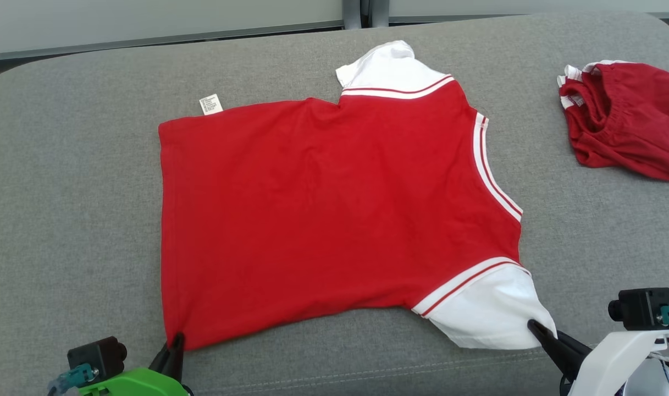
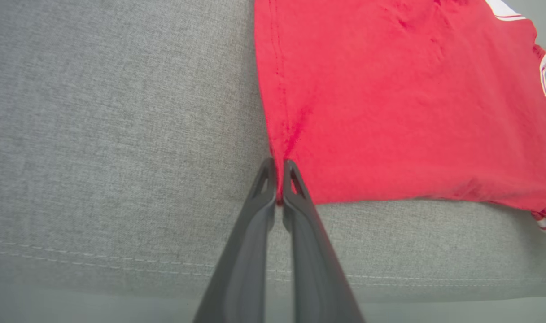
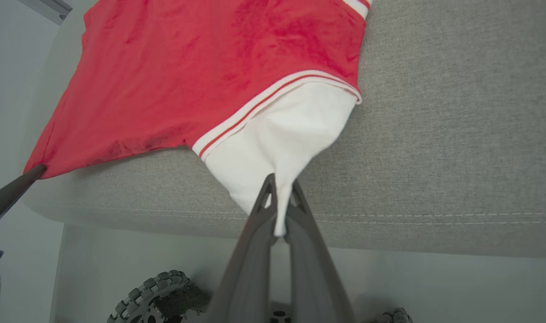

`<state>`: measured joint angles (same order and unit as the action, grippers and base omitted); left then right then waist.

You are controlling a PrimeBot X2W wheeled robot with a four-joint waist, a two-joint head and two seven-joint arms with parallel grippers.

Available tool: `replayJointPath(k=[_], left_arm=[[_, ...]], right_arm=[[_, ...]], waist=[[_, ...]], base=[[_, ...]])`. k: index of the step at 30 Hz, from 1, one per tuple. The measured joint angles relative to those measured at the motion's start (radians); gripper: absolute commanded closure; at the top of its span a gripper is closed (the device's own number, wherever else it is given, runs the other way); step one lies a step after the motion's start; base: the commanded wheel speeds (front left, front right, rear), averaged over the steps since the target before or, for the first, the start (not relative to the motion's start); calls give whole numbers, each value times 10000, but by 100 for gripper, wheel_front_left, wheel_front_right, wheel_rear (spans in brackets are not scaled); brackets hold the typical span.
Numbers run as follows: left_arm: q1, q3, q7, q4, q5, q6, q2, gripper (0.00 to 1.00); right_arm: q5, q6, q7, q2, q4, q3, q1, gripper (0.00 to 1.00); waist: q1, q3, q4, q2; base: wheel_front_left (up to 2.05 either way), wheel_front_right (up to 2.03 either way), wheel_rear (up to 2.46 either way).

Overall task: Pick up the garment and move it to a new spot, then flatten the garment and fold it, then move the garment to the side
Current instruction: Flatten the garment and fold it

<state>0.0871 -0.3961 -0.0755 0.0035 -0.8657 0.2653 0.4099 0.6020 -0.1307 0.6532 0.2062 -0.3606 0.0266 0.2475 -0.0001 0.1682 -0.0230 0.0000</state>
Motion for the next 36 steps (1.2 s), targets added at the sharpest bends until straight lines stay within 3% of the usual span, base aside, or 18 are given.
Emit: replayJointPath(k=[10,19,22,30,36], left_arm=[[-657,-295,-1183,82,79,94,483,100],[-1920,-984,-3028,-334,589,121,1296,100],[-2662,-1200,-4148,-602,552,123,1473,100],[-3977,-1139,-6222,-466,-35,750,1501,100],[-4800,-823,-6878,128,-364,1475,1133,100]], right_arm=[[-44,0,320,355,174,-238,-614,100],[-90,0,1135,775,159,-374,-1632,100],[-109,0,1724,1074,403,-485,-2415,100],[-71,0,2934,1371,1551,-719,-4342,100],[-142,0,3461,1158,2736,-648,-5729,100]], waist=[[0,-125,200,0],[0,-235,296,0],[0,-277,335,0],[0,-196,312,0],[1,38,262,0]], base=[[0,0,0],[0,0,0],[0,0,0],[0,0,0],[0,0,0]])
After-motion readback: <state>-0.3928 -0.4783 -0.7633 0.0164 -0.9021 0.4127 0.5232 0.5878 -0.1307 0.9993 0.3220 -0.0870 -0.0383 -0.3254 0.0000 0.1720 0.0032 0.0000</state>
